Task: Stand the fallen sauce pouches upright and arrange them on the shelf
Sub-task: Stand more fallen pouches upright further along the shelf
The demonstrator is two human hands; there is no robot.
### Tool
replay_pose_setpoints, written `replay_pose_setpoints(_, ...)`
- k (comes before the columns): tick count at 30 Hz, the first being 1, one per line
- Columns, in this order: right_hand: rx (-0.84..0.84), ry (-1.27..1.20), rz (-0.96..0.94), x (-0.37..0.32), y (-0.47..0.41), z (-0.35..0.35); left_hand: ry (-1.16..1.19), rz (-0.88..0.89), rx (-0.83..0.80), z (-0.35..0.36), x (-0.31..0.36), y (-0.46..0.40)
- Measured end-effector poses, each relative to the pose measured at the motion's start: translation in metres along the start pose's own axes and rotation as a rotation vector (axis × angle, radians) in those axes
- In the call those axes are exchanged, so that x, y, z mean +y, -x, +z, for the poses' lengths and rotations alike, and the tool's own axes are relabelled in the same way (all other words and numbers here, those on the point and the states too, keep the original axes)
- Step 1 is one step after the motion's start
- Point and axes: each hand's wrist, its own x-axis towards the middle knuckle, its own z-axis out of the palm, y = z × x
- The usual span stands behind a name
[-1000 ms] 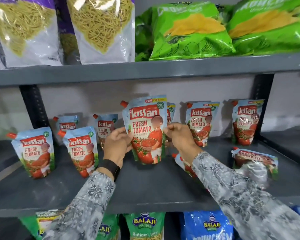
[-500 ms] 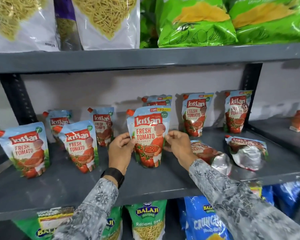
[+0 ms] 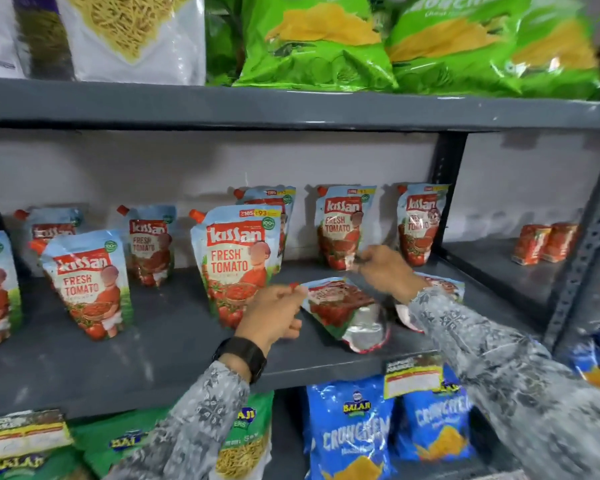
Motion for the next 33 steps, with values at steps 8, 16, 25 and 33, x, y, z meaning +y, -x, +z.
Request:
replay_pose_setpoints(8, -0.312, 0.02, 0.009, 0.027, -0.021, -0.007, -0.091, -0.254, 0.029, 0.055, 0.006, -0.024)
replay_pose_setpoints(16, -0.546, -0.277, 0.179, 0.024, -0.03, -0.013, 0.109, -0.279, 0.092, 0.075, 0.019, -0.006)
replay_pose_setpoints(25, -0.241, -0.734, 0.041, 0.025, -0.022, -0.048, -0.047, 0.035, 0.203, 0.083, 0.058, -0.009)
replay_pose_setpoints(33, 0.17, -0.763, -0.114, 0.032, -0.028, -0.035, -0.31, 0.451, 0.417, 0.086, 0.055, -0.032)
